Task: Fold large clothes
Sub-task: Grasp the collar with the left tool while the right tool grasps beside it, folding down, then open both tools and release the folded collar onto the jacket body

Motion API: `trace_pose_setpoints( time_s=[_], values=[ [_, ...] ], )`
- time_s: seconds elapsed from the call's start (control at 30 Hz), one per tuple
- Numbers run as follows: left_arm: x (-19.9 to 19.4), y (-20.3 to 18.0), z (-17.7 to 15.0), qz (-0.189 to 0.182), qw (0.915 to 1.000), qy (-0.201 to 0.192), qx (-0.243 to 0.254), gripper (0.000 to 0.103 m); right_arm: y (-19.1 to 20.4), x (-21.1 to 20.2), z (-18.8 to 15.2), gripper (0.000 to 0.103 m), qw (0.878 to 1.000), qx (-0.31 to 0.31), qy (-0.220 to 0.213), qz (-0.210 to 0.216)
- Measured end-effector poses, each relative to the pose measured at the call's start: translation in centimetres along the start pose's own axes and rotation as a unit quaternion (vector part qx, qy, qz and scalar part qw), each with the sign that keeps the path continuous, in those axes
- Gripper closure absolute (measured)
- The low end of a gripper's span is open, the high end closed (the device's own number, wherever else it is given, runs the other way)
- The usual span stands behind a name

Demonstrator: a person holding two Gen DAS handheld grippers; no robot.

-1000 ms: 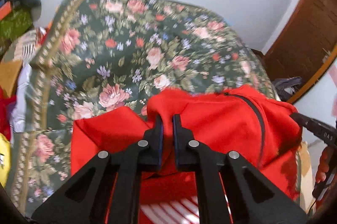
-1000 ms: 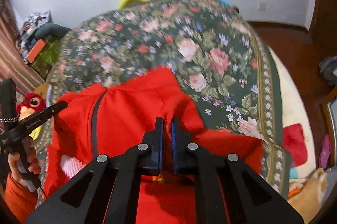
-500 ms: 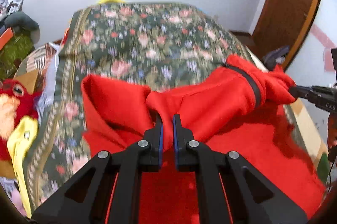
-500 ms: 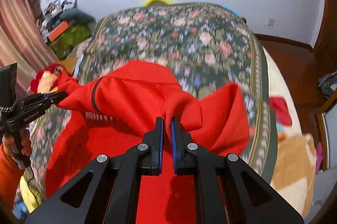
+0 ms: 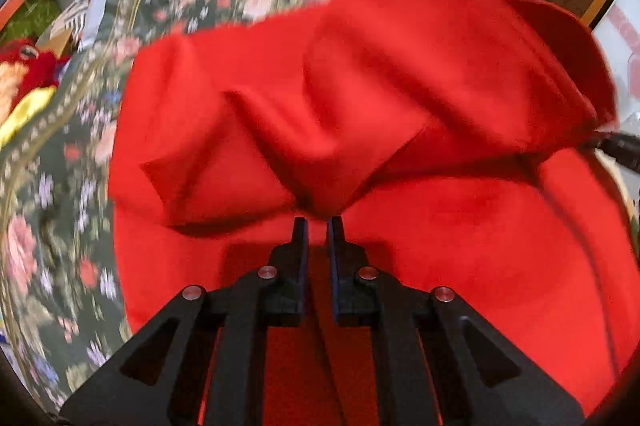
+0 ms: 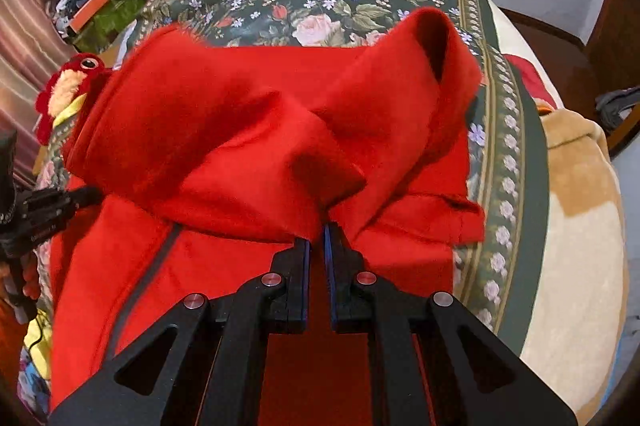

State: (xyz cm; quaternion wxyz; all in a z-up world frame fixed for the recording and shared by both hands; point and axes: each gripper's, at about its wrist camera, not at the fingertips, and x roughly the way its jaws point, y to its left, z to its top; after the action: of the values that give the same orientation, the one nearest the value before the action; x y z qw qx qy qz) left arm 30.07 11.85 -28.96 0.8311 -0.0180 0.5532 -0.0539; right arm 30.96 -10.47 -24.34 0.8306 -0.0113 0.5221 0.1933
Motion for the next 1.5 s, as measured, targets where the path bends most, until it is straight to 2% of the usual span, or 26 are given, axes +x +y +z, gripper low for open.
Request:
trace_pose_setpoints(
  time_s=[0.2, 0.37, 0.47, 0.5, 0.53, 0.63, 0.7, 0.77, 0.83, 0.93, 1.13, 1.3, 1.37, 1.4, 1.43, 1.5],
  values=[
    [-3.7, 1.6, -1.4, -0.007, 0.9996, -0.023, -0.017, 0.095, -0.6, -1.5, -0.7, 0.092, 0.999, 0.024, 0.025, 0.029],
    [-8.1, 2.5, 0.2, 0.004, 0.997, -0.074, -0.025, 0.091, 0.0, -4.1, -0.4, 0.085, 0.999, 0.026, -0.006, 0.036],
    [-10.2, 2.1, 2.0, 0.006, 0.9938, -0.109, -0.018, 0.071, 1.1, -5.8, 0.4, 0.075, 0.998, 0.009, -0.041, 0.044],
    [-10.8, 1.9, 2.7, 0.007, 0.992, -0.125, -0.017, 0.062, 1.6, -6.0, 1.1, 0.066, 0.998, 0.006, -0.051, 0.045],
    [-11.1, 1.8, 3.6, 0.007, 0.9908, -0.134, -0.016, 0.058, 1.9, -6.2, 1.5, 0.062, 0.997, 0.003, -0.059, 0.046],
    [-10.8, 1.7, 6.3, 0.009, 0.9887, -0.149, -0.016, 0.056, 2.9, -5.6, 3.4, 0.061, 0.996, 0.001, -0.076, 0.052],
    [-9.7, 1.8, 8.1, 0.004, 0.9891, -0.145, -0.025, 0.054, 3.1, -4.7, 4.4, 0.06, 0.995, 0.009, -0.074, 0.06],
    [-8.1, 2.3, 9.6, -0.022, 0.9903, -0.132, -0.038, 0.054, 3.3, -3.1, 5.6, 0.06, 0.996, 0.022, -0.059, 0.065],
    [-5.9, 3.3, 10.7, -0.044, 0.991, -0.109, -0.065, 0.054, 3.3, -1.6, 6.5, 0.06, 0.996, 0.025, -0.042, 0.068],
    [-2.7, 4.3, 11.5, -0.052, 0.9917, -0.078, -0.088, 0.054, 3.0, 0.7, 7.3, 0.06, 0.998, 0.023, -0.015, 0.056],
    [1.8, 4.1, 9.2, -0.077, 0.9929, -0.021, -0.088, 0.054, 1.0, 3.4, 6.3, 0.06, 1.0, 0.014, 0.022, 0.016],
    [2.1, 2.7, 6.1, -0.072, 0.9959, -0.005, -0.054, 0.054, -0.8, 2.5, 3.7, 0.059, 1.0, 0.012, 0.029, 0.003],
    [1.6, 2.5, 4.7, -0.077, 0.9958, -0.001, -0.05, 0.053, -1.2, 1.4, 2.6, 0.052, 1.0, 0.005, 0.025, -0.01],
    [1.4, 2.3, 3.9, -0.076, 0.996, 0.001, -0.047, 0.052, -1.4, 1.0, 1.9, 0.035, 0.999, 0.005, 0.029, -0.026],
    [1.2, 2.3, 3.2, -0.07, 0.9967, 0.004, -0.041, 0.052, -1.9, 0.8, 1.4, 0.025, 0.999, 0.006, 0.03, -0.045],
    [0.7, 2.1, 1.7, -0.055, 0.9981, 0.004, -0.027, 0.051, -2.5, 0.2, 0.1, 0.025, 0.998, 0.0, 0.028, -0.058]
  ],
)
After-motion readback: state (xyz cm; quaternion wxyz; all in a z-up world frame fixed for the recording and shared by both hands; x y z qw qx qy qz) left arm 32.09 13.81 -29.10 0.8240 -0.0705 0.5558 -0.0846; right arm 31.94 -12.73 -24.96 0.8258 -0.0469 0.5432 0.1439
